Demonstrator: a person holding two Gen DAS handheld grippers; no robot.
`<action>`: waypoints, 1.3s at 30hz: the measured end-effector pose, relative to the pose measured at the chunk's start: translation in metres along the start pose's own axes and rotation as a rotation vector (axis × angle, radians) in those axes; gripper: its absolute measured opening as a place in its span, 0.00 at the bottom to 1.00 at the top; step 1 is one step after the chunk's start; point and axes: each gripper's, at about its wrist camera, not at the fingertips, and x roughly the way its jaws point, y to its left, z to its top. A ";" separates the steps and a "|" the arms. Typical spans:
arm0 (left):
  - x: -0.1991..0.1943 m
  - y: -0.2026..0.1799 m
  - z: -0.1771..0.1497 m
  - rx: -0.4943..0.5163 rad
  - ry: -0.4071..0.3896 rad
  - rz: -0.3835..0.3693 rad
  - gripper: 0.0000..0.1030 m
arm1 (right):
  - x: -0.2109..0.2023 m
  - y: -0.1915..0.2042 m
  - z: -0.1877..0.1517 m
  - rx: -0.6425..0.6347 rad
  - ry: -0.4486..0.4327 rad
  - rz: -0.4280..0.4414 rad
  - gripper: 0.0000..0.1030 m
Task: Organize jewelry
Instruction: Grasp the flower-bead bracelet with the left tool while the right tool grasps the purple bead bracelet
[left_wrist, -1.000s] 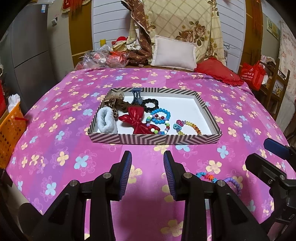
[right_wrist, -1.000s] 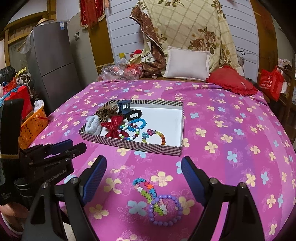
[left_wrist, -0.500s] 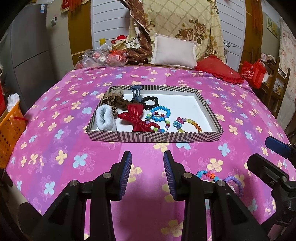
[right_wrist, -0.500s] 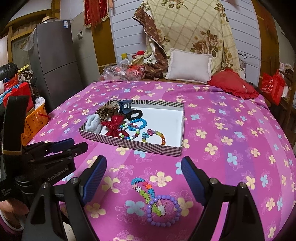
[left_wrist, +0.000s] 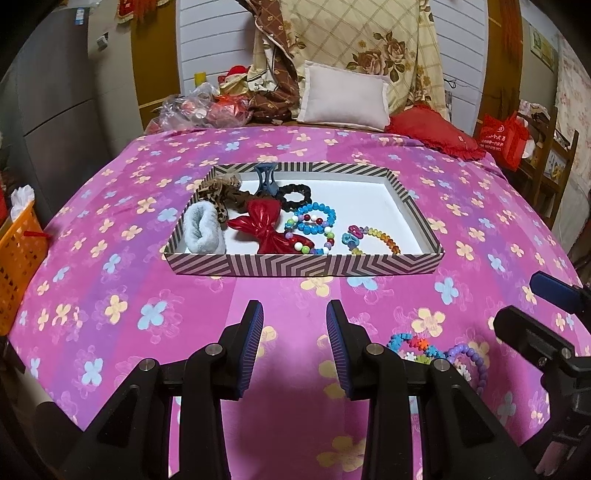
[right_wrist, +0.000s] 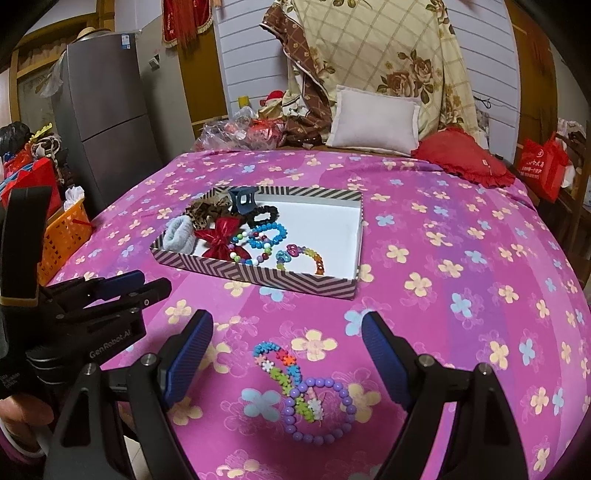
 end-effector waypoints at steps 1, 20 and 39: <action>0.001 -0.002 0.000 0.002 0.002 -0.001 0.30 | 0.000 -0.002 0.000 0.004 -0.001 -0.002 0.83; 0.041 -0.027 -0.017 0.019 0.226 -0.230 0.30 | 0.015 -0.059 -0.041 0.006 0.157 -0.070 0.51; 0.078 -0.058 -0.017 0.139 0.323 -0.351 0.35 | 0.056 -0.058 -0.060 -0.092 0.278 -0.098 0.34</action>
